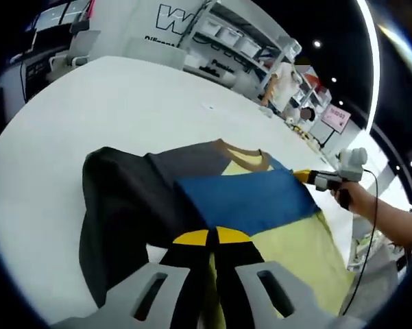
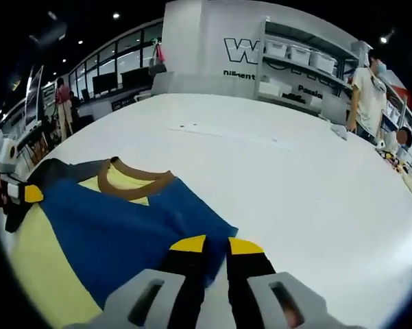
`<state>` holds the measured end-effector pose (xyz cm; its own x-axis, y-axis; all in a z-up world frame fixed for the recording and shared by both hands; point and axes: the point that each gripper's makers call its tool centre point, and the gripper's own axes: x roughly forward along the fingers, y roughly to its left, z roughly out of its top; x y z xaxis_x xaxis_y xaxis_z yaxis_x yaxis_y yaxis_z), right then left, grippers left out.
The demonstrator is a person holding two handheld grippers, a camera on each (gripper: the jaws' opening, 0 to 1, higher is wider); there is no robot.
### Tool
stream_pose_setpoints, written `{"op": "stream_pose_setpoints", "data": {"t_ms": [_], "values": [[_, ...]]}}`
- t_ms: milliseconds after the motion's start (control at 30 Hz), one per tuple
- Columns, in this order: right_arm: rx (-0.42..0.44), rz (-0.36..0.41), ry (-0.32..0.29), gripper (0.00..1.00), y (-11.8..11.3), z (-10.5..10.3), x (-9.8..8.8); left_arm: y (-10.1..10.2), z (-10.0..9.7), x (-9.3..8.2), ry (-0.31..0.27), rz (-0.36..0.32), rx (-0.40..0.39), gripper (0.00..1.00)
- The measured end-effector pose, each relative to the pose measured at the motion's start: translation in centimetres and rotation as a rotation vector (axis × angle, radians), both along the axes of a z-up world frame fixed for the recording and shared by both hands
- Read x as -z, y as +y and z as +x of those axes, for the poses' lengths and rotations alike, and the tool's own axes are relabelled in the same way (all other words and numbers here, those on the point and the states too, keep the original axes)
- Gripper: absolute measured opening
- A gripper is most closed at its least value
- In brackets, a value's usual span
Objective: Fold the garment on the visible template until the final outline fits inside the template.
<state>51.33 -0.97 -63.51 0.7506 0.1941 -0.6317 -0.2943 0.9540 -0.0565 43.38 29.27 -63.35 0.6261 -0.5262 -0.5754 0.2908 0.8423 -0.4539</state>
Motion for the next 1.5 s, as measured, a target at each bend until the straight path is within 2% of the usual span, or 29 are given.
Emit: {"op": "stream_pose_setpoints", "data": {"t_ms": [200, 333, 433, 567, 600, 667, 900, 967, 1000, 1033, 1067, 1100, 1167, 1200, 1267, 1333, 1433, 1500], "values": [[-0.031, 0.001, 0.04, 0.06, 0.6, 0.0, 0.8, 0.0, 0.0, 0.0, 0.001, 0.0, -0.002, 0.0], [-0.108, -0.094, 0.042, 0.0, 1.0, 0.1, 0.8, 0.1, 0.1, 0.1, -0.001, 0.002, -0.002, 0.0], [-0.112, -0.126, 0.035, 0.0, 1.0, 0.0, 0.8, 0.1, 0.1, 0.2, -0.002, 0.001, -0.006, 0.0], [-0.095, -0.126, 0.028, 0.0, 0.3, 0.1, 0.7, 0.1, 0.0, 0.2, 0.0, -0.001, -0.011, 0.0], [-0.067, -0.083, 0.013, 0.0, 0.2, 0.3, 0.4, 0.1, 0.0, 0.2, -0.003, 0.005, -0.009, 0.0], [-0.048, -0.06, 0.008, 0.0, 0.1, 0.2, 0.4, 0.1, -0.1, 0.1, -0.023, 0.033, 0.016, 0.0], [-0.047, -0.065, 0.003, 0.0, 0.0, 0.4, 0.7, 0.1, -0.1, 0.2, -0.013, 0.033, -0.011, 0.0], [-0.039, -0.051, -0.009, 0.0, -0.1, 0.3, 0.4, 0.1, -0.1, 0.1, -0.038, 0.064, 0.004, 0.0], [-0.021, -0.043, -0.032, 0.0, -0.3, 0.4, -0.1, 0.2, 0.0, 0.0, -0.054, 0.083, 0.008, 0.0], [0.019, -0.035, -0.084, 0.0, -1.0, 0.7, -1.2, 0.5, 0.3, -0.6, -0.11, 0.113, 0.006, 0.0], [0.03, -0.028, -0.095, 0.0, -1.2, 0.7, -1.4, 0.5, 0.1, -1.0, -0.119, 0.114, 0.006, 0.0], [0.061, 0.02, -0.103, 0.01, -1.3, 0.3, -2.2, 0.5, -0.1, -1.3, -0.127, 0.114, 0.005, 0.02], [0.067, 0.036, -0.094, 0.07, -1.2, -0.3, -2.4, 0.7, -0.1, -1.9, -0.155, 0.124, 0.003, 0.09], [0.064, 0.044, -0.101, 0.08, -1.0, -0.7, -2.5, 0.8, -0.3, -2.2, -0.158, 0.127, 0.003, 0.1], [0.067, 0.063, -0.101, 0.08, -0.7, -1.2, -2.7, 1.0, -0.6, -2.6, -0.158, 0.123, 0.001, 0.06], [0.077, 0.077, -0.101, 0.1, -0.5, -1.6, -2.9, 1.1, -0.8, -3.2, -0.169, 0.117, -0.004, 0.06], [0.139, 0.133, -0.092, 0.23, -0.3, -2.8, -3.3, 1.3, -1.2, -3.5, -0.183, 0.122, 0.0, 0.04], [0.14, 0.135, -0.083, 0.23, -0.1, -3.4, -3.3, 1.5, -1.6, -3.3, -0.161, 0.113, 0.003, 0.03]]}}
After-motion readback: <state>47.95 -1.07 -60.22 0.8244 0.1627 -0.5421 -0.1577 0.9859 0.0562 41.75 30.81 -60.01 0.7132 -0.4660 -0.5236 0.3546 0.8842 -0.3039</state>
